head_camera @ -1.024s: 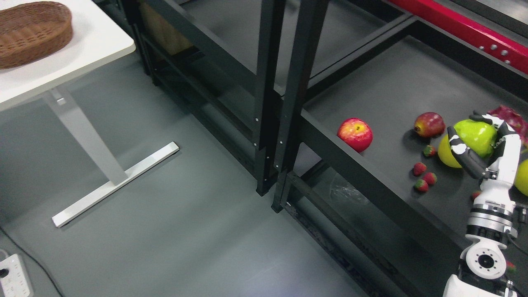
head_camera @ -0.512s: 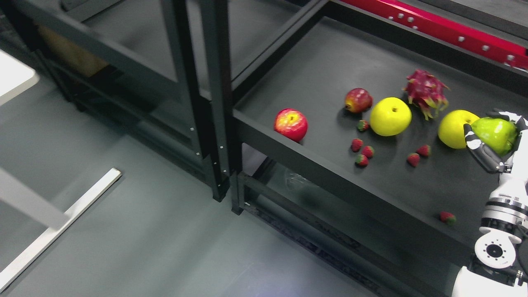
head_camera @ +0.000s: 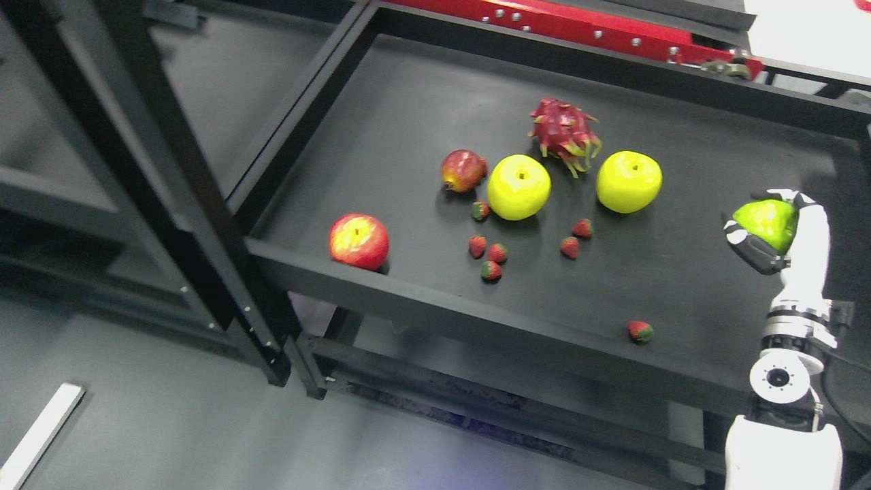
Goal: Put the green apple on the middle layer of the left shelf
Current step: 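Lower the green apple onto the shelf's middle layer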
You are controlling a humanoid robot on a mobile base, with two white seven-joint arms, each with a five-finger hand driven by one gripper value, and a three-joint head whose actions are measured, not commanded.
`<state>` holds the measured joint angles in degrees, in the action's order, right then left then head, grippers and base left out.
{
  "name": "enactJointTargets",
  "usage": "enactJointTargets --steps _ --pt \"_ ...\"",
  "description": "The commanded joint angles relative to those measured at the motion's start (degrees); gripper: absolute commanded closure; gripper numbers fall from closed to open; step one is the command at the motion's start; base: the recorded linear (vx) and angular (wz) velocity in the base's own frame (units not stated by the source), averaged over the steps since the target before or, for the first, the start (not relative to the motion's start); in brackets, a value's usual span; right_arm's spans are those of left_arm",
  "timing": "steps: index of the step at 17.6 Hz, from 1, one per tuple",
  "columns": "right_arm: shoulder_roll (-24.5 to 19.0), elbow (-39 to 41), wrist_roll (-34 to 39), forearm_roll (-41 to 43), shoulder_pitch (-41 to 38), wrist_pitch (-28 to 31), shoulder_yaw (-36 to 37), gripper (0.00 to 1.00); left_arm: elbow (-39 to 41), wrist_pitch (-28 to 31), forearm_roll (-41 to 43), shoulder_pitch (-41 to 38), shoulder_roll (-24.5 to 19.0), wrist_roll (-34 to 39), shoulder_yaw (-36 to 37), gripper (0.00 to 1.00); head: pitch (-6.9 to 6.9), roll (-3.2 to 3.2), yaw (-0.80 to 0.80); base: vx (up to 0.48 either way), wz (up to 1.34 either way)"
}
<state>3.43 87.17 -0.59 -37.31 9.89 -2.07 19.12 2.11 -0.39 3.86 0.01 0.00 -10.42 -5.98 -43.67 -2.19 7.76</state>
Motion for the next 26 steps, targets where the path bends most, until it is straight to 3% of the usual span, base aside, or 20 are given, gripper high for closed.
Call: enactJointTargets --steps 1,14,15,16,17,20,24,26 --pt "-2.4 -4.3 0.5 -1.8 0.1 0.7 -11.1 0.97 0.0 0.0 0.0 1.2 -1.0 0.0 0.0 0.0 0.0 0.0 0.0 0.178 -0.45" --pt "-2.4 -8.3 1.2 -1.8 -0.8 1.4 -15.5 0.95 0.0 0.0 0.0 1.2 -1.0 0.0 0.0 0.0 0.0 0.0 0.0 0.076 -0.14" --pt "-2.4 -8.5 1.2 -1.8 -0.5 1.5 -15.7 0.85 0.0 0.0 0.0 1.2 -1.0 0.0 0.0 0.0 0.01 0.0 0.0 0.017 -0.01" --pt "-2.4 -8.9 1.2 -1.8 -0.2 2.1 -15.9 0.67 0.0 0.0 -0.1 1.2 -1.0 0.0 0.0 0.0 0.01 0.0 0.0 0.0 0.0" --pt "-2.4 -9.1 1.0 -1.8 0.1 3.4 -15.8 0.21 0.0 0.0 0.0 1.2 -1.0 0.0 0.0 0.0 0.0 0.0 0.0 0.0 0.0" --pt "-2.4 -9.3 1.8 -0.9 0.4 5.9 -15.9 0.01 0.0 0.0 0.0 1.2 -1.0 0.0 0.0 0.0 0.01 0.0 0.0 0.0 0.0" --pt "-2.4 -9.2 2.2 -0.6 0.0 5.8 -15.8 0.0 0.0 0.0 0.0 1.2 -1.0 0.0 0.0 0.0 0.01 0.0 0.0 0.0 0.0" --pt "-2.4 -8.9 1.8 3.4 -0.9 1.7 -15.3 0.0 0.0 0.0 0.0 1.2 -1.0 0.0 0.0 0.0 0.01 0.0 0.0 0.0 0.0"
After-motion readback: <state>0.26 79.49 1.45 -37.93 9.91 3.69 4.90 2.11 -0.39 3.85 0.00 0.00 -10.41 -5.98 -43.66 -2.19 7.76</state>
